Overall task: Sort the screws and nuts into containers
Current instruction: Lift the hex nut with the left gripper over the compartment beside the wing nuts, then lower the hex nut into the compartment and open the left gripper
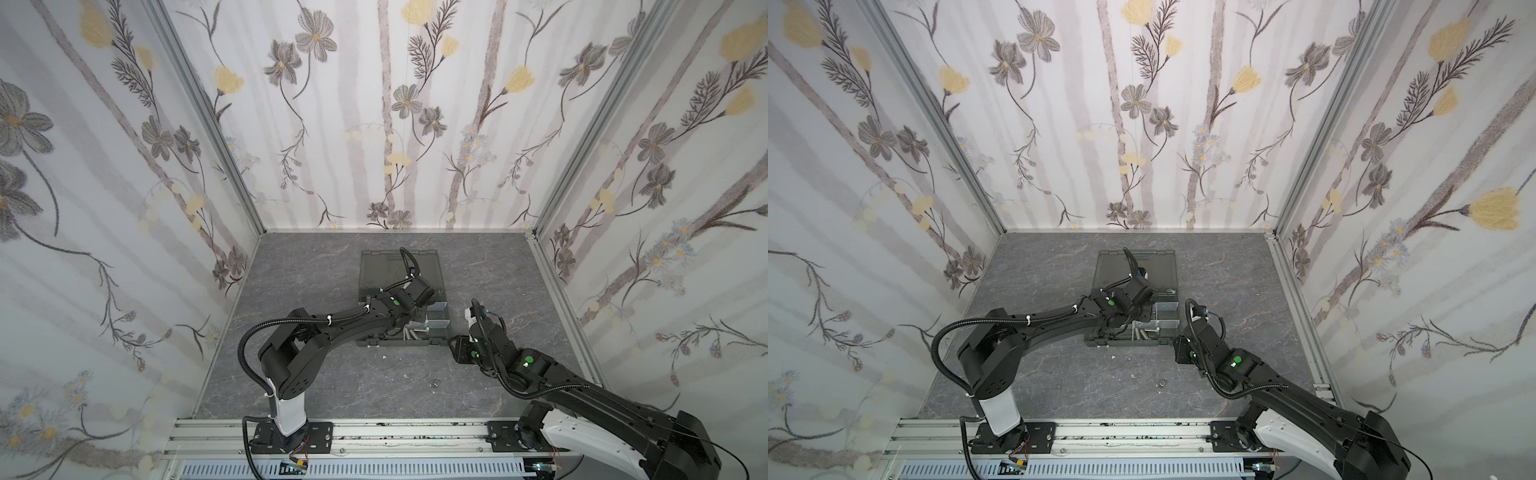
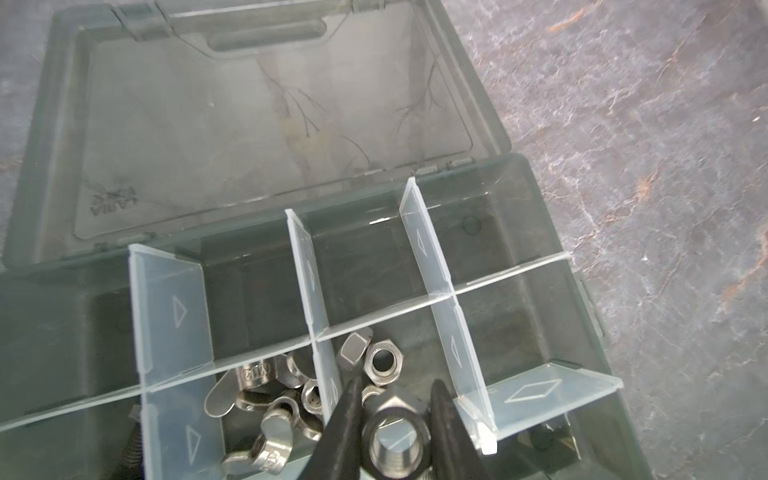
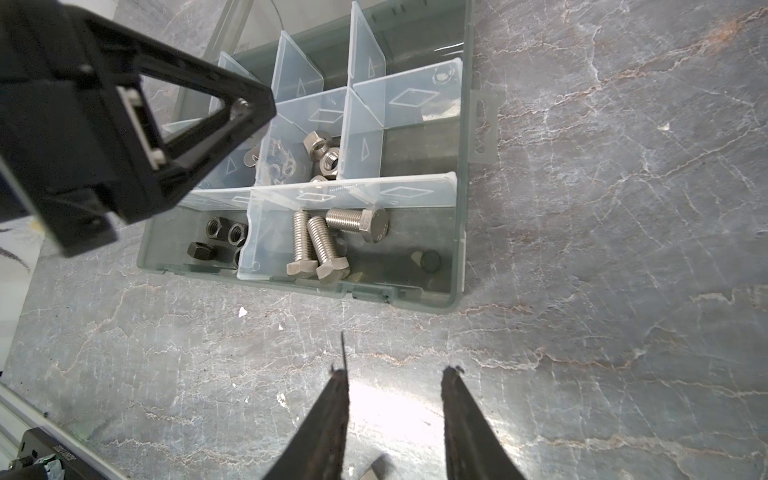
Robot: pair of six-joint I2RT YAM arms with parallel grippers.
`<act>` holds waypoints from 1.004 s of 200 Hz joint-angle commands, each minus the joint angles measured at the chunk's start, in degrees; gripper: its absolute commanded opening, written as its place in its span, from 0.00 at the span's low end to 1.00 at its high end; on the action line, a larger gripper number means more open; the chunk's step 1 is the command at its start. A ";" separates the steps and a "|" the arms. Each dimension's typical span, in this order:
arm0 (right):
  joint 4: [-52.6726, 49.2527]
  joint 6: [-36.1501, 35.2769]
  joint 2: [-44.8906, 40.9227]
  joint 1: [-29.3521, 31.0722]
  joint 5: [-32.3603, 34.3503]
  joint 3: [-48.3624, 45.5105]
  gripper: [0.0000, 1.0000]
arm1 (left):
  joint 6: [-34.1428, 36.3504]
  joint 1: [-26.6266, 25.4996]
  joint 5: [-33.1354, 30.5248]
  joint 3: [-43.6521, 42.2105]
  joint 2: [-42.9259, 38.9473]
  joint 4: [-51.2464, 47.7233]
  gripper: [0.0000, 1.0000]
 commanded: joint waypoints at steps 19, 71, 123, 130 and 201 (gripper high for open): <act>-0.41 1.17 -0.26 -0.02 0.89 -0.60 0.39 | 0.23 0.29 0.82 2.25 2.19 0.74 0.29; -0.27 1.20 -0.24 -0.10 0.93 -0.94 0.39 | -0.50 0.29 0.50 1.81 1.39 0.91 0.38; -0.47 1.12 -0.29 -0.10 0.58 -1.26 0.39 | -2.24 0.29 -0.27 -2.51 -3.79 1.09 0.39; -0.54 1.08 -0.33 -0.10 0.54 -1.29 0.39 | -2.45 0.29 -0.56 -3.53 -4.99 1.17 0.39; -1.74 0.92 0.50 0.21 -1.63 -1.79 0.38 | -8.55 0.41 -3.48 -19.29 -20.93 1.42 0.43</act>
